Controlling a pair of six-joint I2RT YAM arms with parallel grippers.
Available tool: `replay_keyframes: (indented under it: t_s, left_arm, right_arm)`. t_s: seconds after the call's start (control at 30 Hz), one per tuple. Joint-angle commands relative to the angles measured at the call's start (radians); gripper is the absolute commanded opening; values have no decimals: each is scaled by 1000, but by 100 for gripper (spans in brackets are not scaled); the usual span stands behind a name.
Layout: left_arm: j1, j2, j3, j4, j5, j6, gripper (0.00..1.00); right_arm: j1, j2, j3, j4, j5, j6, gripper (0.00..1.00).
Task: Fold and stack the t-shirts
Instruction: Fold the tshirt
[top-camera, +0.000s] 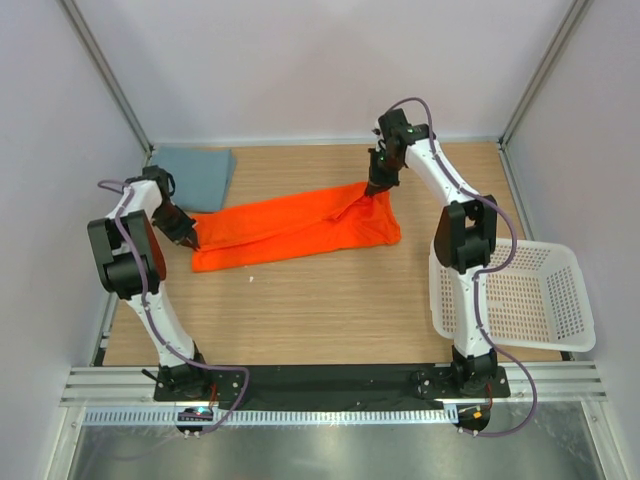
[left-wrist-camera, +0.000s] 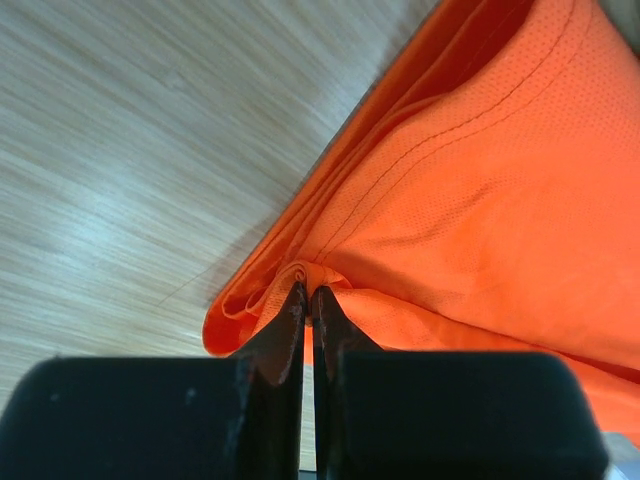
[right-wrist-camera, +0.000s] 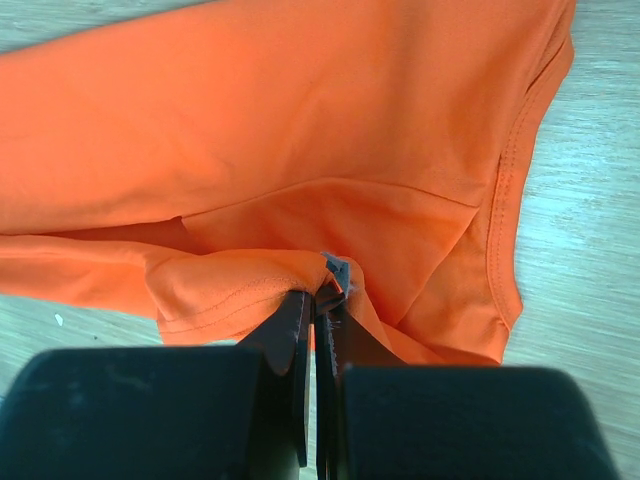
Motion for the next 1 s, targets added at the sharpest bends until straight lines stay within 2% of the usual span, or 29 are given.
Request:
replay_keyframes:
  t_s: [0.0,0.43,0.63,0.97]
  left_arm:
    - [-2,30,44,1,-16,-10,0]
    - [-2,76,78,10,-13,-9,0]
    - [-2,85,86,9,-9,-6,0]
    - [-2,78,103,7,14,-6,1]
  right_arm:
    - [-7,10,39,31,-13,15,2]
    - [-6,44,82,151,-39,85,1]
    - [-6,125,157,162,-47,92,2]
    - [-18,180,142,136,-14,93,10]
